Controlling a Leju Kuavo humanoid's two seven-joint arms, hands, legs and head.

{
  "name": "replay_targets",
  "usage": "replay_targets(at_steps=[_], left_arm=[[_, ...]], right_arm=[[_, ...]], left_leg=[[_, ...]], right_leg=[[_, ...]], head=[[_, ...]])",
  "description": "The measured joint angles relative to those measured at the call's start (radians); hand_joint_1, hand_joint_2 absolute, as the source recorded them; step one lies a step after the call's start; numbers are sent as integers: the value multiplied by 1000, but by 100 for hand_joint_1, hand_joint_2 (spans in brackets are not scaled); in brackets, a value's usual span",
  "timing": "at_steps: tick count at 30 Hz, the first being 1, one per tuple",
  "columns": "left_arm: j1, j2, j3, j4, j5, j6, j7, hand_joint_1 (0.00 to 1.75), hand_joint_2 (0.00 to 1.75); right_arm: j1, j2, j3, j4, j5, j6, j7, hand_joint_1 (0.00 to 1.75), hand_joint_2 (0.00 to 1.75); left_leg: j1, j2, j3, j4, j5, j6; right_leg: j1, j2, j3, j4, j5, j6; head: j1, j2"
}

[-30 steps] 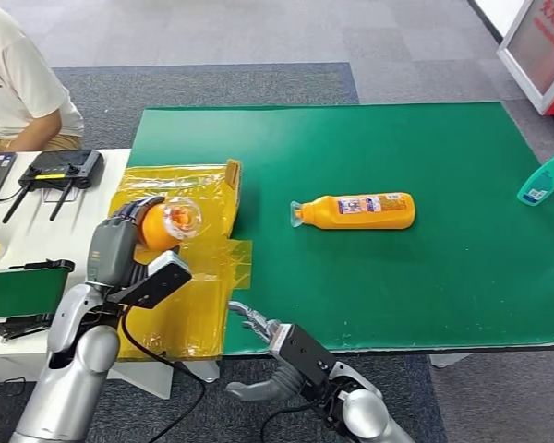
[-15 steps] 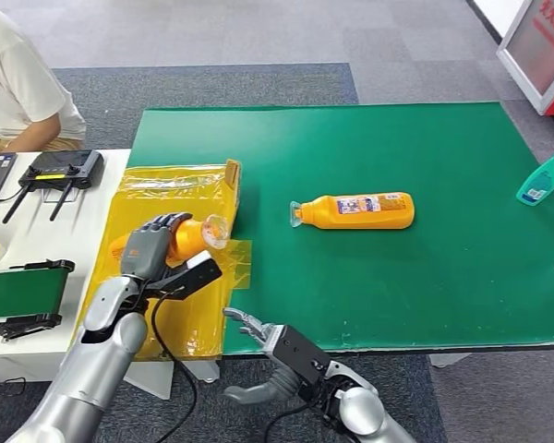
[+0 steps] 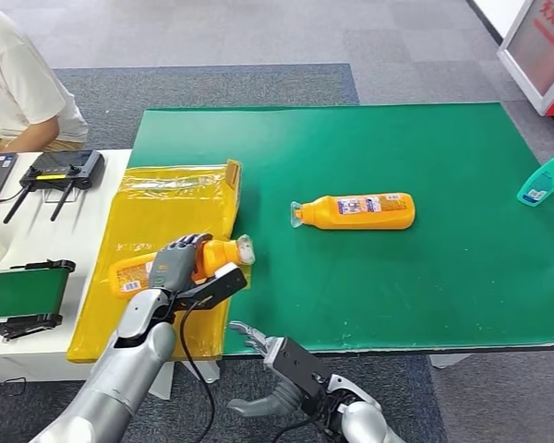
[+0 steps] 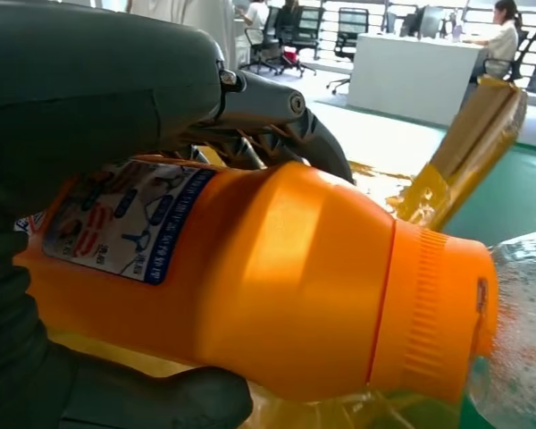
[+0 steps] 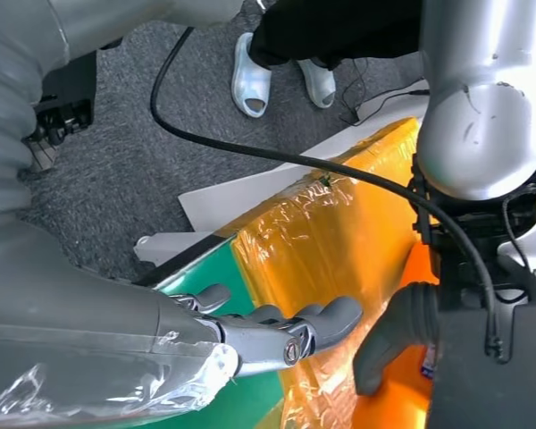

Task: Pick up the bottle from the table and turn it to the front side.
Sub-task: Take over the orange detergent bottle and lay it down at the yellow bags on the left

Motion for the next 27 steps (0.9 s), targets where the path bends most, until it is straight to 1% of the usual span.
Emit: replay_targets(at_steps=[1,2,8,19,27], left_arm=[[3,-5,0,8,-1,0,1,1,175],[8,-9,0,15,-2,1,1,0,175],[19,-25,1,45,-4,14,-1,0,175],[26,-31,11,51,3,13,-29,0,175],[49,-49,39,0,160,6,-99,0,175]], right_arm=[[4,0,0,-1,0,-1,0,0,175],[8,0,0,-3,0,-3,1,0,175],[33,0,-8,-14,-1,-6,2,0,175],[47,0,-33,-23,-1,-7,2,0,175],[50,0,-37,-23,-2,-8,3,0,175]], left_leg=[[0,0,0,0,0,0],[0,0,-1,0,0,0],[0,0,-2,0,0,0],[0,0,-1,0,1,0],[0,0,-1,0,1,0]], right_leg=[[0,0,0,0,0,0],[0,0,-1,0,0,0],[0,0,-1,0,0,0],[0,0,-1,0,0,0],[0,0,-1,0,1,0]], head=[[0,0],[0,0],[0,0],[0,0],[0,0]])
